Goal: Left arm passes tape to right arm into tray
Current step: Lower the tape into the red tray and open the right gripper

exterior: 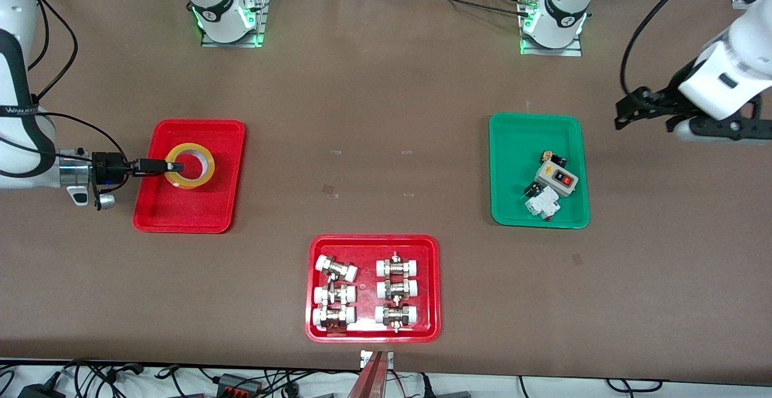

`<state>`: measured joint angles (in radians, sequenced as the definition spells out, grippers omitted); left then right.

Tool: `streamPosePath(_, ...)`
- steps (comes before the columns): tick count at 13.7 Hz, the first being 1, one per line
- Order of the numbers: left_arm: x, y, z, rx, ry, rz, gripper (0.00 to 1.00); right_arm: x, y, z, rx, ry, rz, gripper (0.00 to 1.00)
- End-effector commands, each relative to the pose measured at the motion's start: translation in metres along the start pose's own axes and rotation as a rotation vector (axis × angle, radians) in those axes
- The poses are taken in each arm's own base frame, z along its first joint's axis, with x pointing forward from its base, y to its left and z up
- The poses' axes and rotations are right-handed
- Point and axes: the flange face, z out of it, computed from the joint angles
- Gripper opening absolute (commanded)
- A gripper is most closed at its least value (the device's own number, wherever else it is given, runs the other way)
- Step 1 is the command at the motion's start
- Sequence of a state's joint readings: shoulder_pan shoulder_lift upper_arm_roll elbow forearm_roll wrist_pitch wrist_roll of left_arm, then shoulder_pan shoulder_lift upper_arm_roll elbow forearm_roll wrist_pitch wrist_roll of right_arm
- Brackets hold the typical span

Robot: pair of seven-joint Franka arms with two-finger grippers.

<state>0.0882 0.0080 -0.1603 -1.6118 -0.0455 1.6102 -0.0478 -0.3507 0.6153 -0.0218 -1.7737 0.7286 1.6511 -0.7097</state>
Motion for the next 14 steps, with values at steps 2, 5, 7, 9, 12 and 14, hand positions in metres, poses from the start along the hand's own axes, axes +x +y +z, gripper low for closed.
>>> streamPosePath(2, -0.02, -0.019, -0.025, 0.019, 0.022, 0.056, 1.0, -0.002, 0.022, 0.01, 0.055, -0.014, -0.068, 0.36)
streamPosePath(5, -0.032, -0.028, -0.04, 0.073, 0.029, 0.051, 1.0, 0.0, 0.031, 0.017, 0.056, -0.015, -0.089, 0.36)
streamPosePath(7, -0.035, -0.035, -0.045, 0.075, 0.035, 0.04, 1.0, 0.0, 0.03, 0.018, 0.067, -0.019, -0.1, 0.36)
streamPosePath(9, -0.034, -0.035, -0.045, 0.073, 0.035, 0.027, 1.0, 0.002, 0.036, 0.022, 0.076, -0.018, -0.133, 0.39)
streamPosePath(12, -0.033, -0.036, -0.043, 0.071, 0.011, 0.021, 1.0, 0.004, 0.036, 0.019, 0.064, -0.011, -0.136, 1.0)
streamPosePath(14, -0.034, -0.036, -0.044, 0.071, 0.012, 0.021, 1.0, 0.01, 0.034, 0.01, 0.029, 0.01, -0.152, 1.0)
